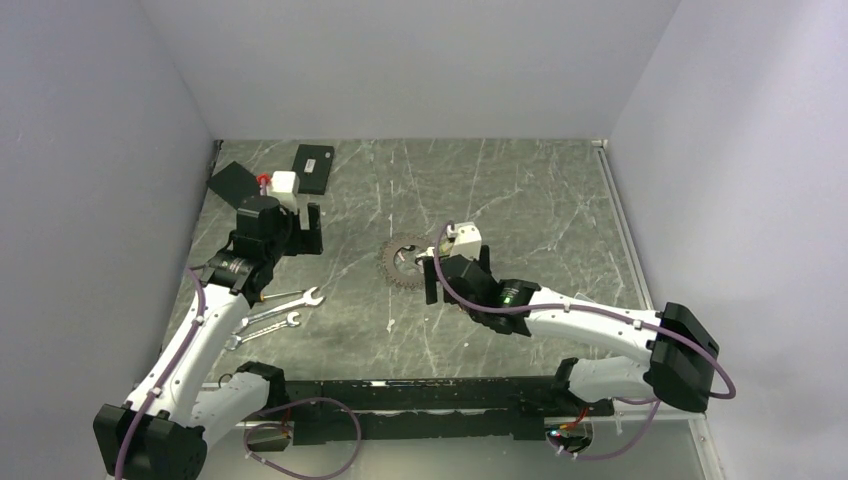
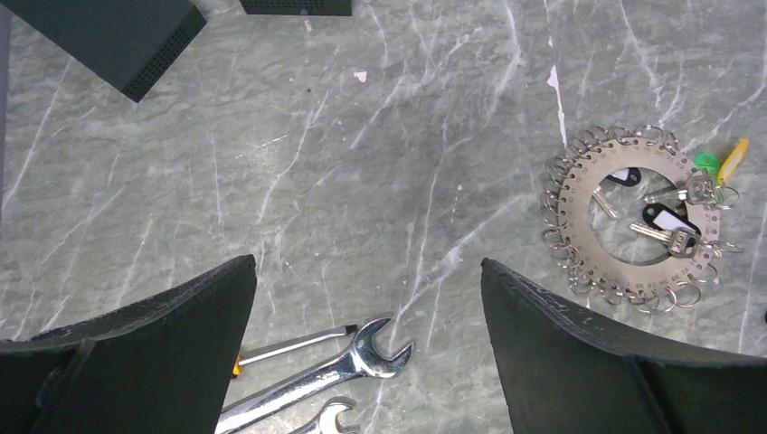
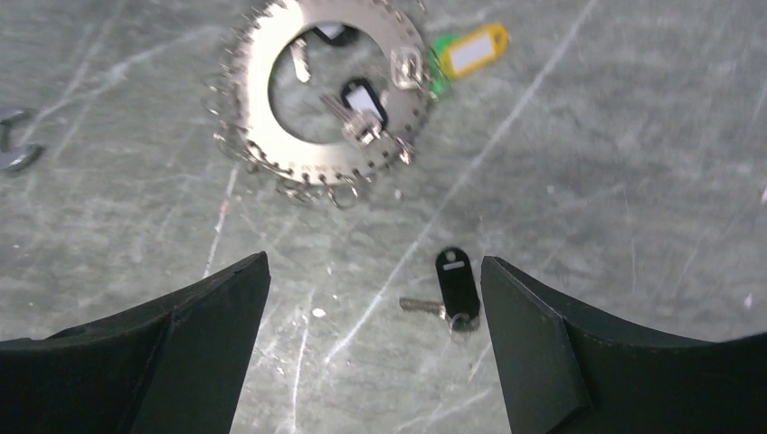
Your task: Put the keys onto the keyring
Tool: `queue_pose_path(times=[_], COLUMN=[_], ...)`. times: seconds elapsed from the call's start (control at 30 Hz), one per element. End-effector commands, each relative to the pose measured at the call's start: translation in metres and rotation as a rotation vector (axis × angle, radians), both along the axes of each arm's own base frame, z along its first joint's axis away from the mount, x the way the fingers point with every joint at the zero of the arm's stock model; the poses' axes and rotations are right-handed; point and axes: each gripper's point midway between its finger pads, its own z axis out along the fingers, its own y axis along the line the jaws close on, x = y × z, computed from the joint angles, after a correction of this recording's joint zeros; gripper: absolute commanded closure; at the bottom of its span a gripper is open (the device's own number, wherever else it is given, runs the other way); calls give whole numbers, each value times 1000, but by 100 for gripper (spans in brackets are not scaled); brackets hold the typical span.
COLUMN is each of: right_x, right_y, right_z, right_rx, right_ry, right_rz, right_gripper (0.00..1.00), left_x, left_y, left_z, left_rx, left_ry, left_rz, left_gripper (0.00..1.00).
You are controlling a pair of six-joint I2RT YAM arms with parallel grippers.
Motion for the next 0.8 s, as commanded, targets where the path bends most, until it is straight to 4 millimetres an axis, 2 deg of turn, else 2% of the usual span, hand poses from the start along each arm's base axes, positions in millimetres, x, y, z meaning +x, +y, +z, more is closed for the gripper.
queue_pose_path(times=[0.0, 0.17, 0.27, 0.47, 0.63, 0.77], right_x=[-17, -27, -33, -34, -30, -26], right_y=[-28, -45, -43, -38, -40, -42], right_z=[-40, -68, -79, -92, -101, -102], right_rx=[11, 29, 20, -50, -88, -106], right_ry=[167, 277, 312, 337, 337, 321], right_rz=[-133, -168, -116, -48, -52, -56], right_gripper=[12, 25, 30, 44, 50, 58], left_x=[3, 3, 2, 3, 3, 3], left_y=[-11, -15, -15, -16, -16, -16], left_z=[16, 14, 13, 13, 11, 9], left_rx=[-26, -32, -30, -24, -22, -20], left_ry=[-48, -34, -32, -28, -22, -16], left_rz=[-56, -75, -82, -87, -92, -93], left_gripper=[1, 3, 4, 7, 8, 8])
